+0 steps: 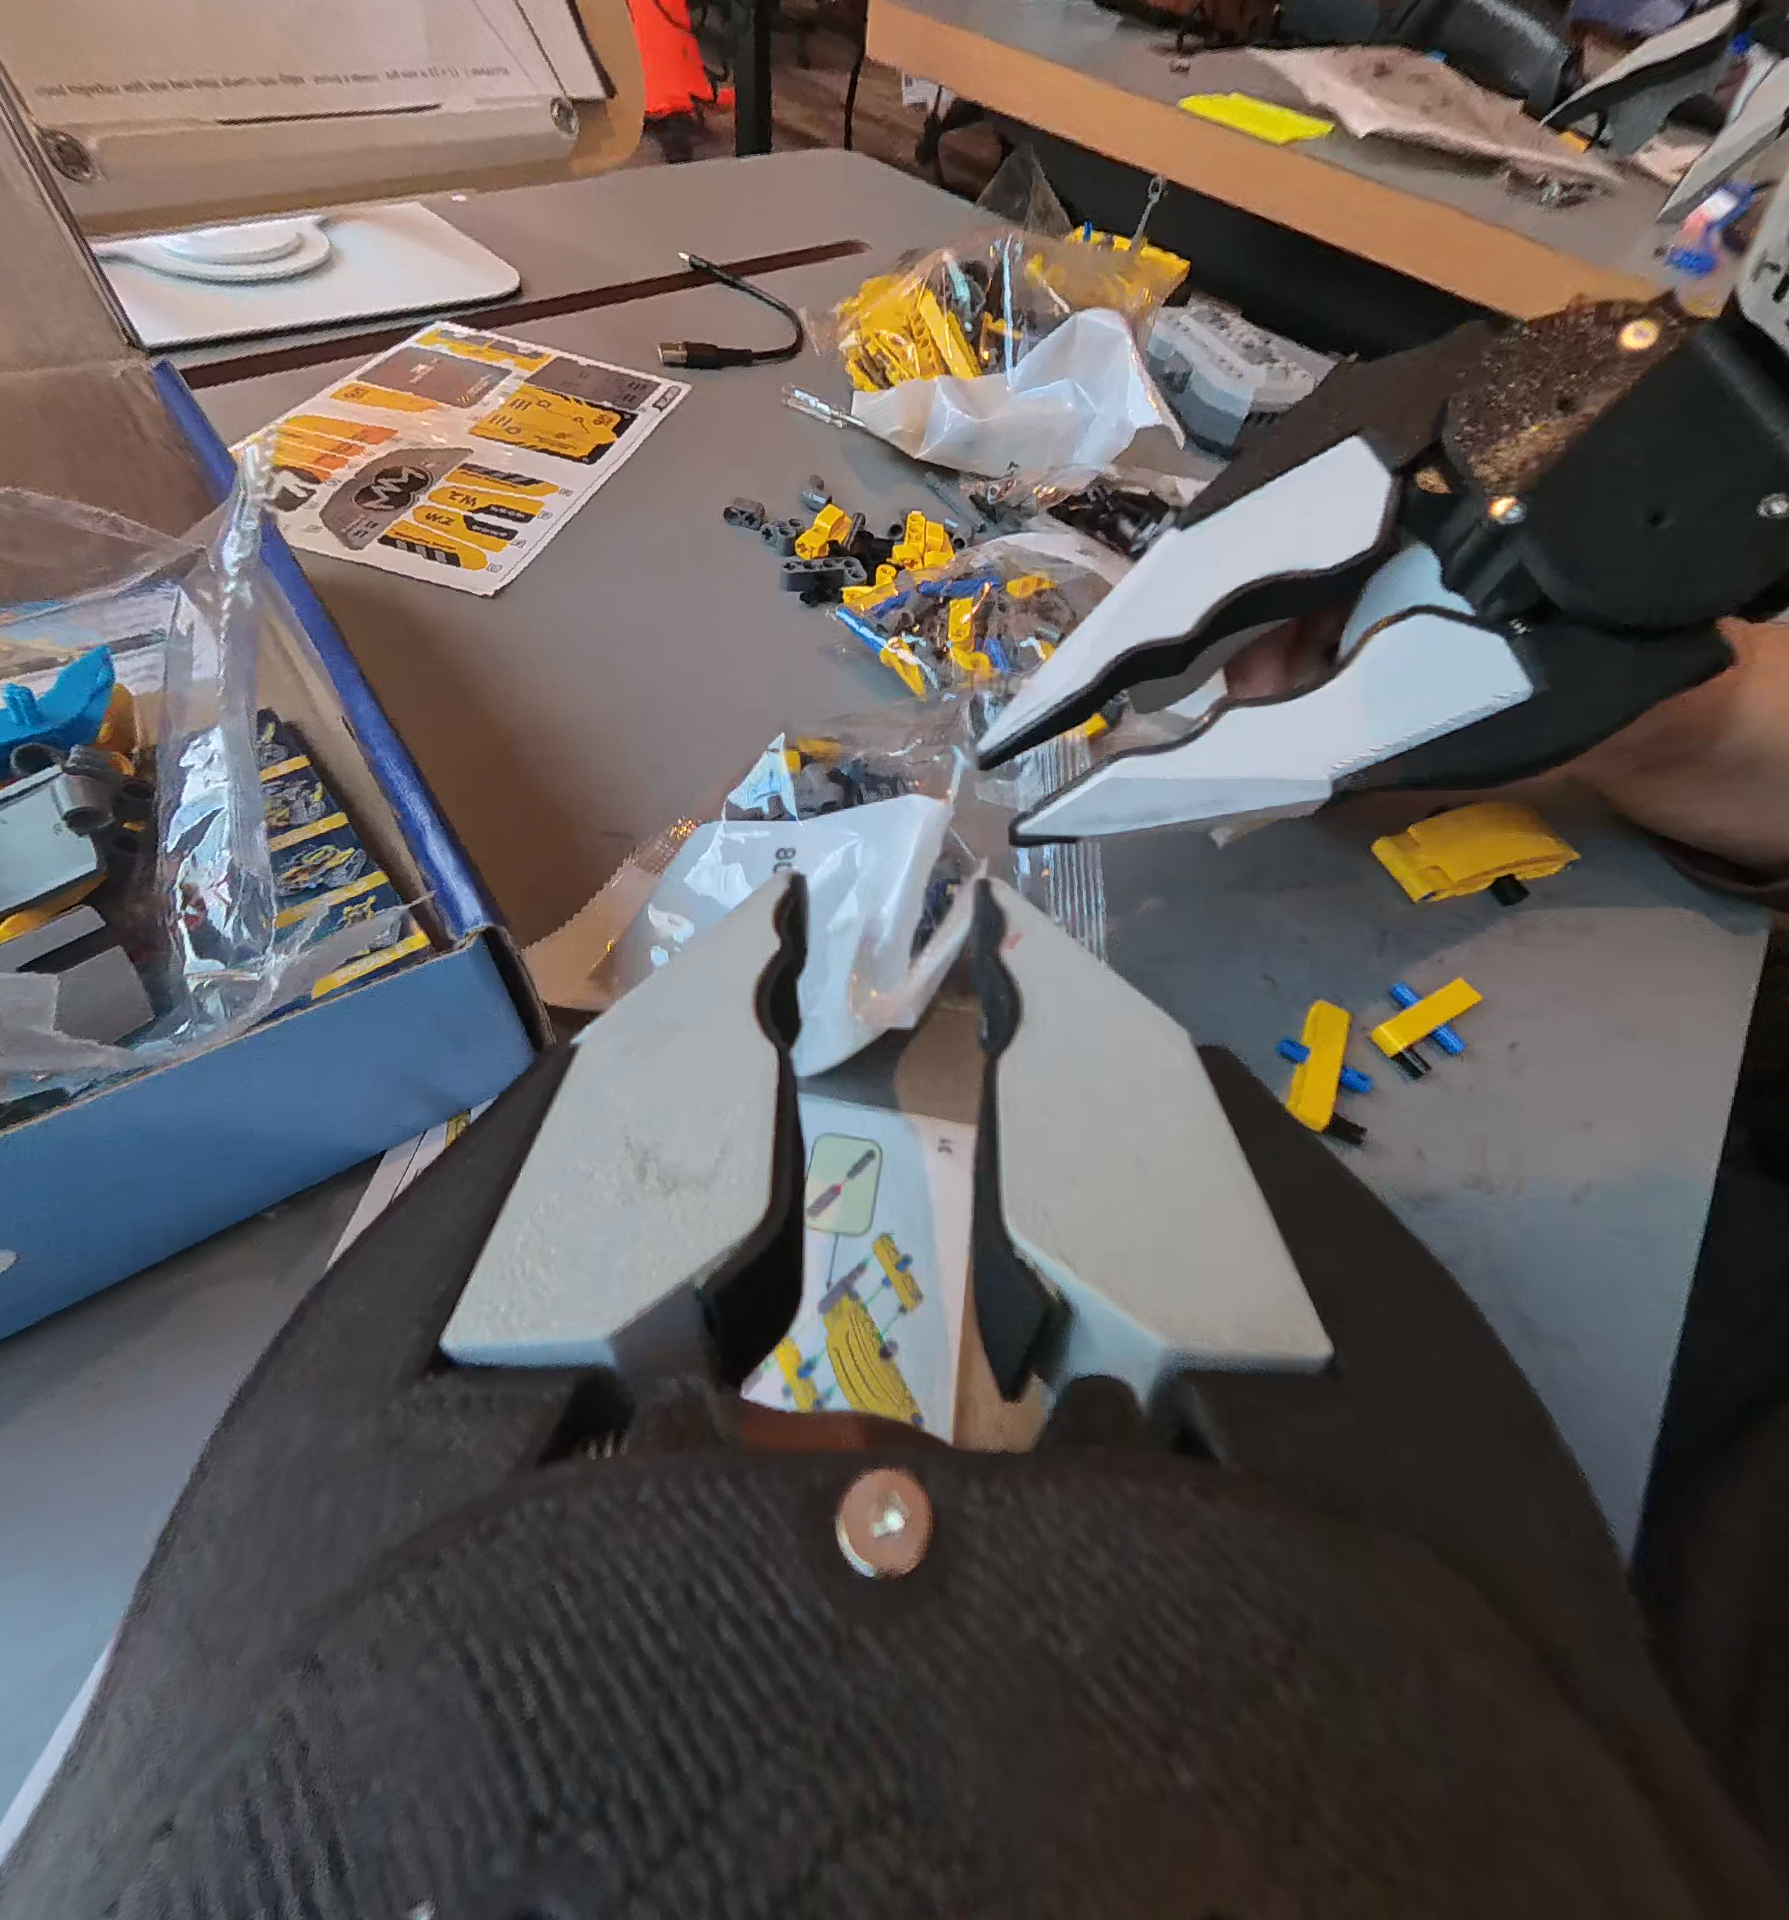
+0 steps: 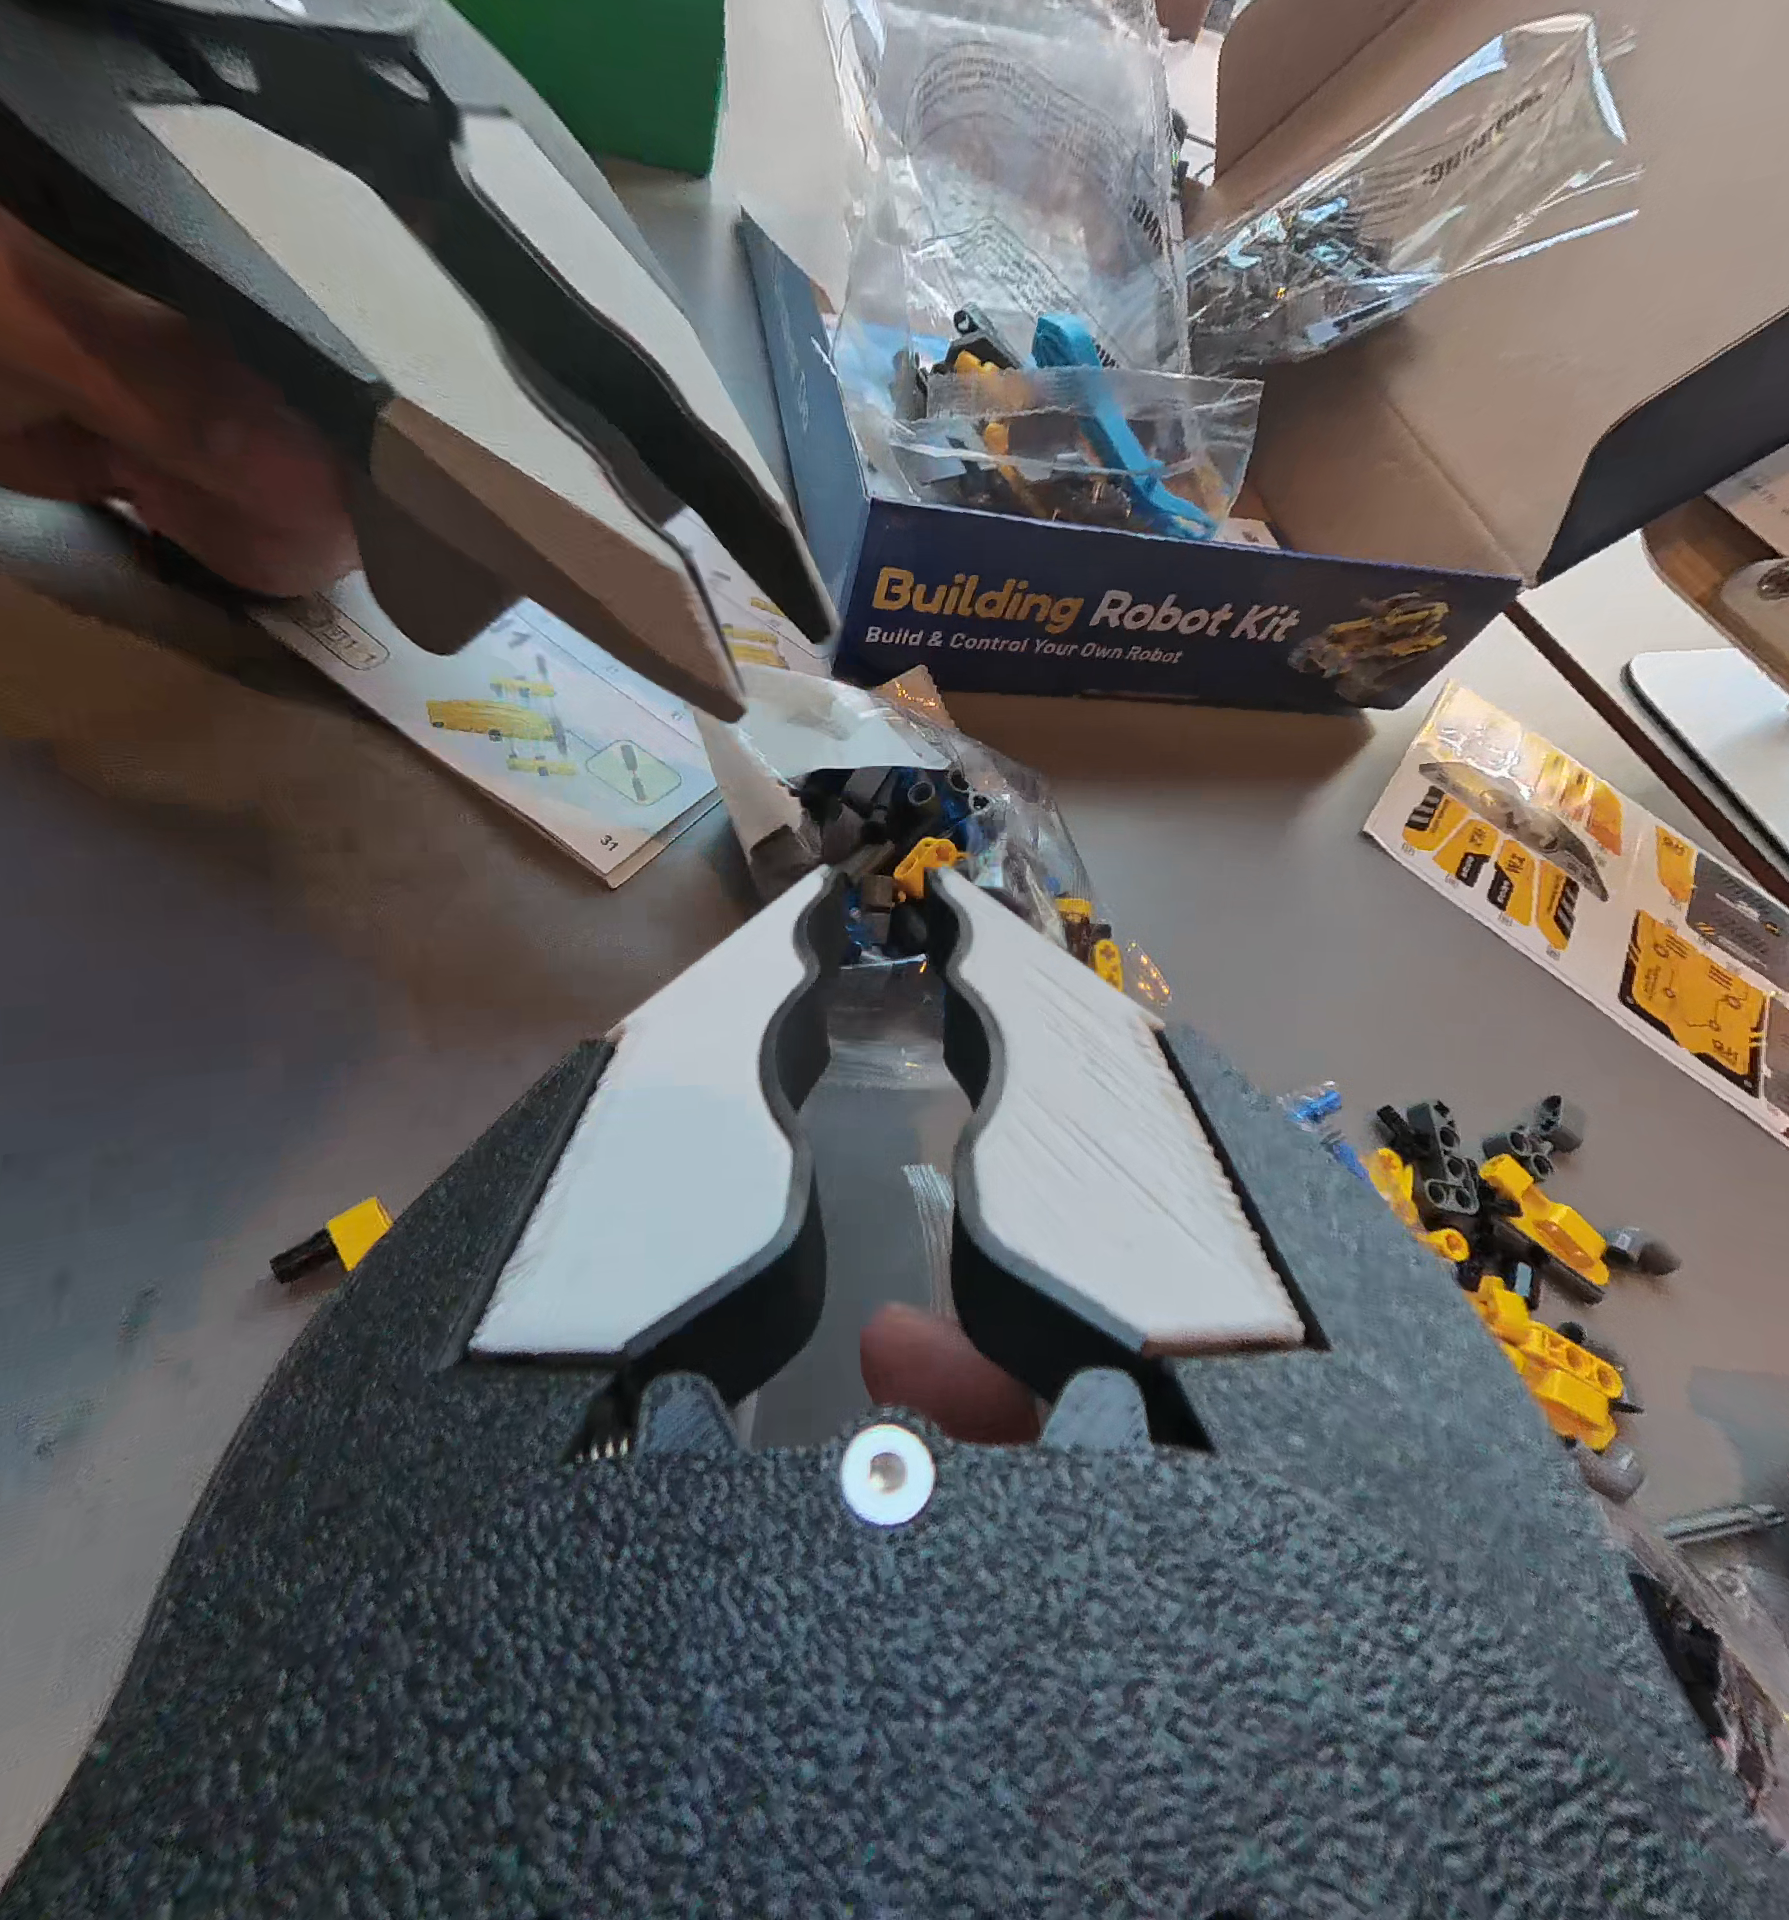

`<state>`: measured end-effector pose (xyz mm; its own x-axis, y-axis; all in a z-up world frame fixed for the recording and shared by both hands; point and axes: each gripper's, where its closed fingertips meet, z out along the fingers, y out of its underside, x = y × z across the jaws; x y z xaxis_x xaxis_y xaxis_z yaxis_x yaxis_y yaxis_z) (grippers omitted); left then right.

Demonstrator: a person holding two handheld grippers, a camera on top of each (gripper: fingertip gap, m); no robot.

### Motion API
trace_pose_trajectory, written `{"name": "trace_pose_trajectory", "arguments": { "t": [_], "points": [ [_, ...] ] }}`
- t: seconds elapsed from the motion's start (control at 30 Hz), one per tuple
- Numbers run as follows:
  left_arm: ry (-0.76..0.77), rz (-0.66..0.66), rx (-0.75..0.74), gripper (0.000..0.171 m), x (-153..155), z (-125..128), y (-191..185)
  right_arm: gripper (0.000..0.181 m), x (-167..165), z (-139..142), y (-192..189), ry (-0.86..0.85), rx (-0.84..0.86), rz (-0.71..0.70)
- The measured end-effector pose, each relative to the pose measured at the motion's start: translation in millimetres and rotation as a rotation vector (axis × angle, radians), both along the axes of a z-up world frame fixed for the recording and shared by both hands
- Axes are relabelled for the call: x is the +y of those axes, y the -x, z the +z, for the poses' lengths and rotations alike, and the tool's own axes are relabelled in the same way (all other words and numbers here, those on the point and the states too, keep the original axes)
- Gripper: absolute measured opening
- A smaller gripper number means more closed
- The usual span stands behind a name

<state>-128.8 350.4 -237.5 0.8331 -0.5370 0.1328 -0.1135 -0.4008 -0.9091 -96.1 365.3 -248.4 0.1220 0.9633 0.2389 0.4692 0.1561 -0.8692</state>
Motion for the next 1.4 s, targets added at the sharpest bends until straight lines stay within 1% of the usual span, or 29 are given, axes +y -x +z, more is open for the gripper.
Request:
{"name": "trace_pose_trajectory", "arguments": {
  "t": [0.07, 0.1, 0.17, 0.27, 0.33, 0.4, 0.5, 0.6, 0.67, 0.73, 0.77, 0.8, 0.9, 0.97, 1.07, 1.13, 1.2, 1.3, 1.4],
  "points": [
    [0.01, 0.02, 0.034, 0.037, -6, 3, -4, 0.014, 2, -3, 0, 0.01, -0.016, -0.015],
    [0.018, 0.009, 0.055, 0.041, -10, 3, -11, 0.014, 2, -6, 0, 0.021, -0.029, -0.018],
    [0.003, 0.026, 0.168, 0.043, -13, 0, -19, 0.015, -5, -12, 0, 0.044, -0.056, 0.009],
    [-0.092, 0.098, 0.394, 0.03, -6, -3, -12, 0.015, -10, -21, -1, 0.025, -0.111, 0.034],
    [-0.123, 0.087, 0.492, 0.013, -6, -5, -13, 0.015, -7, -24, -3, 0.01, -0.125, 0.017],
    [-0.142, 0.085, 0.56, 0.002, -6, -6, -10, 0.016, -5, -23, -3, 0.032, -0.112, 0.004],
    [-0.141, 0.086, 0.612, 0.0, -5, -5, 1, 0.019, 1, -21, -5, 0.059, -0.105, -0.027],
    [-0.103, 0.119, 0.649, 0.0, -2, -7, 21, 0.021, 3, -23, -7, 0.061, -0.117, -0.037],
    [-0.089, 0.127, 0.627, 0.0, -4, -3, 26, 0.021, 3, -23, -7, 0.055, -0.115, -0.038],
    [-0.082, 0.044, 0.56, 0.017, -13, 1, 11, 0.021, 3, -24, -7, 0.054, -0.125, -0.035],
    [-0.086, 0.013, 0.548, 0.021, -16, 2, 4, 0.021, 3, -25, -7, 0.049, -0.13, -0.032],
    [-0.093, 0.011, 0.56, 0.024, -16, 2, 1, 0.021, 2, -26, -7, 0.045, -0.133, -0.03],
    [-0.092, 0.018, 0.636, 0.025, -11, -10, 2, 0.019, 1, -28, -6, 0.033, -0.142, -0.025],
    [-0.079, -0.008, 0.602, 0.025, -12, -13, -4, 0.018, 2, -30, -7, 0.027, -0.156, -0.027],
    [-0.057, -0.065, 0.499, 0.031, -19, -11, -16, 0.005, 0, -30, -8, 0.053, -0.151, -0.009],
    [-0.037, -0.088, 0.461, 0.032, -23, -11, -19, 0.007, 1, -32, -8, 0.07, -0.16, -0.009],
    [-0.035, -0.095, 0.464, 0.033, -23, -13, -19, 0.011, 0, -34, -8, 0.079, -0.172, -0.006],
    [-0.015, -0.124, 0.47, 0.033, -27, -19, -25, 0.01, -4, -33, -7, 0.077, -0.163, 0.02],
    [-0.016, -0.129, 0.467, 0.033, -30, -17, -25, 0.008, -5, -30, -7, 0.112, -0.143, 0.03]
  ]
}}
